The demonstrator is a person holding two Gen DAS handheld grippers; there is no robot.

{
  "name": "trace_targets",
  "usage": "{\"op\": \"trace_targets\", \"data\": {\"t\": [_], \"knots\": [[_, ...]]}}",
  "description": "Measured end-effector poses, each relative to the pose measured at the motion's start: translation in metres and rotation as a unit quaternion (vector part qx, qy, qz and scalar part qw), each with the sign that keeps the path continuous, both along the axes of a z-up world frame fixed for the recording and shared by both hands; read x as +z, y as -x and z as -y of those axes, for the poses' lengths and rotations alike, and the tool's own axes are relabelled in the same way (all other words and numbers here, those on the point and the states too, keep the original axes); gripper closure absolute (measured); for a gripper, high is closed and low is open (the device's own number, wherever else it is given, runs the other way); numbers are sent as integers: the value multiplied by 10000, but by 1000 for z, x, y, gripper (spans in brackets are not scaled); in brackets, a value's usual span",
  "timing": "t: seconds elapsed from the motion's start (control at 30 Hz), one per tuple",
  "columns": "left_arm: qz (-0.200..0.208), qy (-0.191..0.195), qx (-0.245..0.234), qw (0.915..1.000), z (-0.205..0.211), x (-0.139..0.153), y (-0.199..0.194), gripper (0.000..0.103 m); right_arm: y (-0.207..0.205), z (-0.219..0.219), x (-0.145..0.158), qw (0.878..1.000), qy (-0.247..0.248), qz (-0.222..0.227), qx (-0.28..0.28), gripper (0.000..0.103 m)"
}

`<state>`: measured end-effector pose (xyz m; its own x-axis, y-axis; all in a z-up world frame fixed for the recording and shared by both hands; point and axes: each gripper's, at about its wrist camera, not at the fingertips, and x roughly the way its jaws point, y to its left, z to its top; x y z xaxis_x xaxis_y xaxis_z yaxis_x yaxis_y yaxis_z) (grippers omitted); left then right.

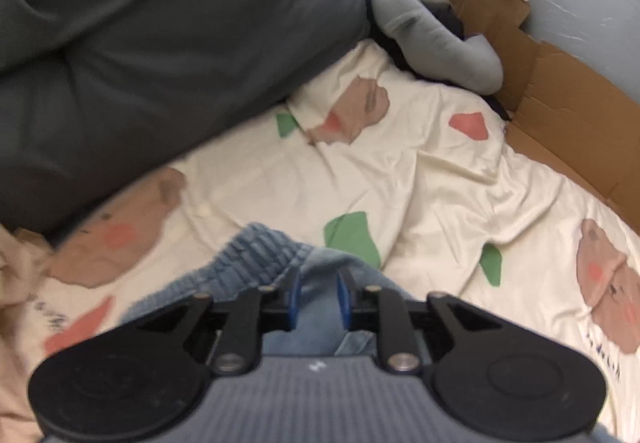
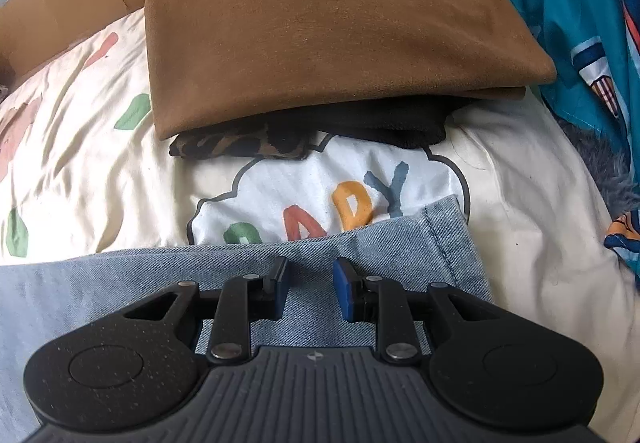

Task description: Fold clothes

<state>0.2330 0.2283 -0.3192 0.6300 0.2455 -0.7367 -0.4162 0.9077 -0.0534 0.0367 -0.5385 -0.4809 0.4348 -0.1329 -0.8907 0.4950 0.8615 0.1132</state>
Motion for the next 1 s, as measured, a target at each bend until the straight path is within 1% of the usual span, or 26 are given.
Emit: {"op": "trace_targets", "data": {"t": [0.07,0.13,0.2,0.27,0.33,0.43,0.6,0.7,0.83,1.0], "knots": [[10,65,-40,10000,3,6,12,82,1,0,0,10000,1,29,0,72],[-67,128,-70,9999,8,3,19,82,2,-2,-1,10000,20,61,4,72],[-215,235,-84,9995,13,-7,24,82,2,-3,-1,10000,44,77,8,72],[-358,253,-29,9990,15,-20,27,82,2,-4,-1,9999,59,84,2,72],[-425,260,153,9986,11,-31,29,82,2,-5,-1,9999,64,82,7,72],[-504,168,354,9980,4,-44,28,82,2,-5,-2,9999,54,101,17,72],[-529,-31,292,9982,-4,-57,18,87,9,-10,-3,9997,145,162,70,72],[-570,160,372,9976,-17,-65,10,91,13,-5,-2,9997,139,170,91,72],[-720,0,270,9970,-14,-53,5,90,15,-5,-2,9997,130,197,118,72],[-548,27,292,9981,-12,-22,22,85,17,-9,-3,9993,222,230,212,72]]}}
